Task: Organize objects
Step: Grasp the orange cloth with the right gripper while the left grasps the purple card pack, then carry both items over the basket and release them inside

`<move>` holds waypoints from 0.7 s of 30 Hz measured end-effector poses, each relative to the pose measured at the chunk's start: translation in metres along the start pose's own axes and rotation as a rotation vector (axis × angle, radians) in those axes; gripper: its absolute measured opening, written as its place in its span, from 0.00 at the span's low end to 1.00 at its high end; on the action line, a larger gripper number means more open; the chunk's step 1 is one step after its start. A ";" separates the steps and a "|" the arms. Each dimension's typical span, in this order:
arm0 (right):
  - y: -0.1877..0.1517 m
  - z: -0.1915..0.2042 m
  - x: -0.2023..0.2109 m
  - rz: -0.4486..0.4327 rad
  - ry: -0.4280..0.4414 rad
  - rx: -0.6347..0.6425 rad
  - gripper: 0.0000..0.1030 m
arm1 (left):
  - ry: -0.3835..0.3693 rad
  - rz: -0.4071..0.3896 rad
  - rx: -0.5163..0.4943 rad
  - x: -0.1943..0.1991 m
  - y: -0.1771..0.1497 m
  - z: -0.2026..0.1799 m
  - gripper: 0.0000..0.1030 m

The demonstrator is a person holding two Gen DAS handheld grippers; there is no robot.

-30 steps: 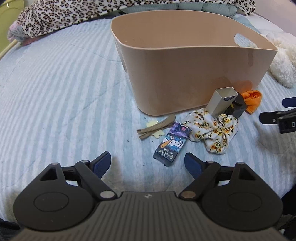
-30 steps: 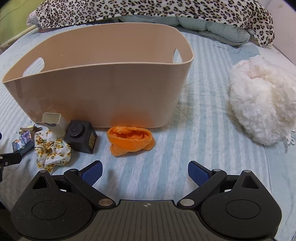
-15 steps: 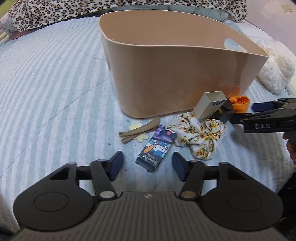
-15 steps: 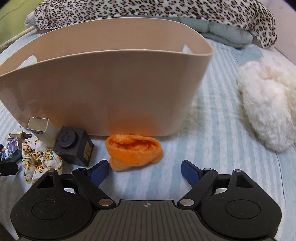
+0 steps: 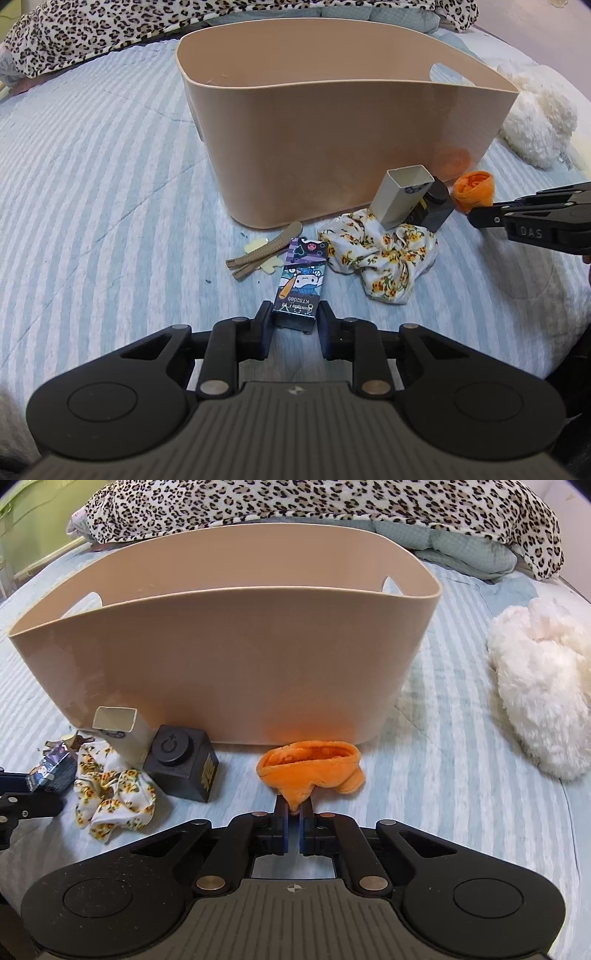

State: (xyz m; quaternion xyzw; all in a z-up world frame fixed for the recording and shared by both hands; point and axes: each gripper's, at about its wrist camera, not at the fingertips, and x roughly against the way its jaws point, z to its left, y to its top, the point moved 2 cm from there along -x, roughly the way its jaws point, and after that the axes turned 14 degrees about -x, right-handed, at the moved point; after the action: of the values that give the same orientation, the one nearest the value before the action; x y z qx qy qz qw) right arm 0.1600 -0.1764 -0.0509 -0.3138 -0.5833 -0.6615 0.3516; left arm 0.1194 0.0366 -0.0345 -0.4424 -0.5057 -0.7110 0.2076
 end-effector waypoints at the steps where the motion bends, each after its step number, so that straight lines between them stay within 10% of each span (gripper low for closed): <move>1: -0.001 -0.001 0.002 -0.002 0.002 -0.003 0.04 | 0.001 0.001 -0.002 0.001 0.000 -0.001 0.26; 21: -0.010 -0.005 0.062 -0.091 0.090 -0.071 0.04 | 0.026 -0.080 -0.016 0.051 0.005 -0.008 0.26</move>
State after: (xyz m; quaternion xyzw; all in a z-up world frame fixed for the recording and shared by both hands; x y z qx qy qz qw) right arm 0.1171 -0.1866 -0.0063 -0.2692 -0.5567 -0.7106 0.3356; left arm 0.0932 0.0355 0.0104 -0.4141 -0.5146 -0.7284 0.1818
